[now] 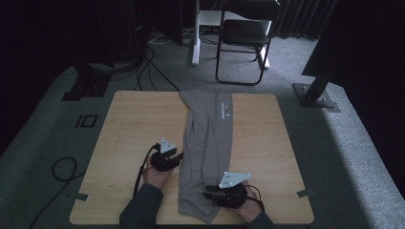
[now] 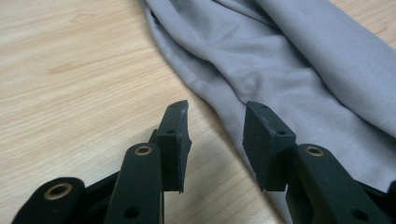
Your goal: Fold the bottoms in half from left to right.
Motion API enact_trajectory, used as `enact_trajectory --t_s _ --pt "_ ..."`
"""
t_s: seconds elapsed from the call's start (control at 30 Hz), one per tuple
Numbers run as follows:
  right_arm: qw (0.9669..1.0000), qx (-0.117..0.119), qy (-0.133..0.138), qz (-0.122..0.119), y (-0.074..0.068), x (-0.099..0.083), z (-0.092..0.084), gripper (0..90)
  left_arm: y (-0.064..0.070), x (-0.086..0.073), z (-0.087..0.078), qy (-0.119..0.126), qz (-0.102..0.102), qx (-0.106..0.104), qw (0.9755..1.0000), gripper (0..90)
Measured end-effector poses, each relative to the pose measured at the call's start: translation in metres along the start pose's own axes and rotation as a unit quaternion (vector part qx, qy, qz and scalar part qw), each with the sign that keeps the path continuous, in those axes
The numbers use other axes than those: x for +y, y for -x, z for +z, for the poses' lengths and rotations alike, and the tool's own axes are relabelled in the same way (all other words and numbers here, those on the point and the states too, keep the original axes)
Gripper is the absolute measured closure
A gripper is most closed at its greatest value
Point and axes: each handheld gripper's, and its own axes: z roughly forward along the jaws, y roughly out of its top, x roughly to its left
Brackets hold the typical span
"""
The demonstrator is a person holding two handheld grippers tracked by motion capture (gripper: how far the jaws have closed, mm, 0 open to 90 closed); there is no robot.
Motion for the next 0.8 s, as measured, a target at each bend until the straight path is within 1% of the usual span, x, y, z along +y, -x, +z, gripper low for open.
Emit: enact_trajectory --t_s 0.1,0.17,0.23,0.27,0.3,0.4,0.47,0.53,0.63,0.73,0.8 --pt "0.9995 -0.028 -0.002 0.012 0.009 0.001 0.006 70.5 0.006 -0.001 -0.001 -0.001 0.006 -0.010 0.9999 61.2" --pt "0.9987 -0.046 -0.003 0.019 0.015 0.001 0.008 69.4 0.011 0.000 -0.003 -0.004 0.005 -0.020 0.9998 61.2" --pt "0.9972 -0.068 -0.010 0.030 0.019 -0.001 0.010 67.5 0.017 -0.001 -0.006 -0.003 0.005 -0.033 0.9994 61.2" --pt "0.9958 -0.085 -0.016 0.030 0.021 -0.001 0.011 67.1 0.020 -0.002 -0.008 -0.003 0.004 -0.039 0.9992 61.2" --pt "0.9950 -0.093 -0.019 0.030 0.021 -0.003 0.011 66.4 0.024 -0.003 -0.010 -0.007 0.010 -0.041 0.9991 61.2" --pt "0.9938 -0.102 -0.023 0.036 0.022 -0.006 0.013 61.3 0.036 -0.007 -0.014 -0.015 0.027 -0.053 0.9981 61.2" --pt "0.9933 -0.107 -0.020 0.040 0.020 -0.005 0.014 58.2 0.044 -0.010 -0.017 -0.019 0.031 -0.062 0.9974 61.2" --pt "0.9933 -0.106 -0.014 0.042 0.017 -0.001 0.016 54.7 0.050 -0.013 -0.020 -0.025 0.034 -0.068 0.9968 61.2" --pt "0.9936 -0.103 -0.011 0.046 0.014 0.005 0.022 50.8 0.056 -0.017 -0.024 -0.034 0.031 -0.076 0.9961 61.3" --pt "0.9922 -0.117 -0.022 0.039 0.012 0.008 0.029 50.3 0.059 -0.020 -0.022 -0.044 0.035 -0.077 0.9955 61.3" --pt "0.9917 -0.120 -0.030 0.035 0.011 0.007 0.033 52.0 0.061 -0.021 -0.020 -0.047 0.034 -0.086 0.9946 61.8"
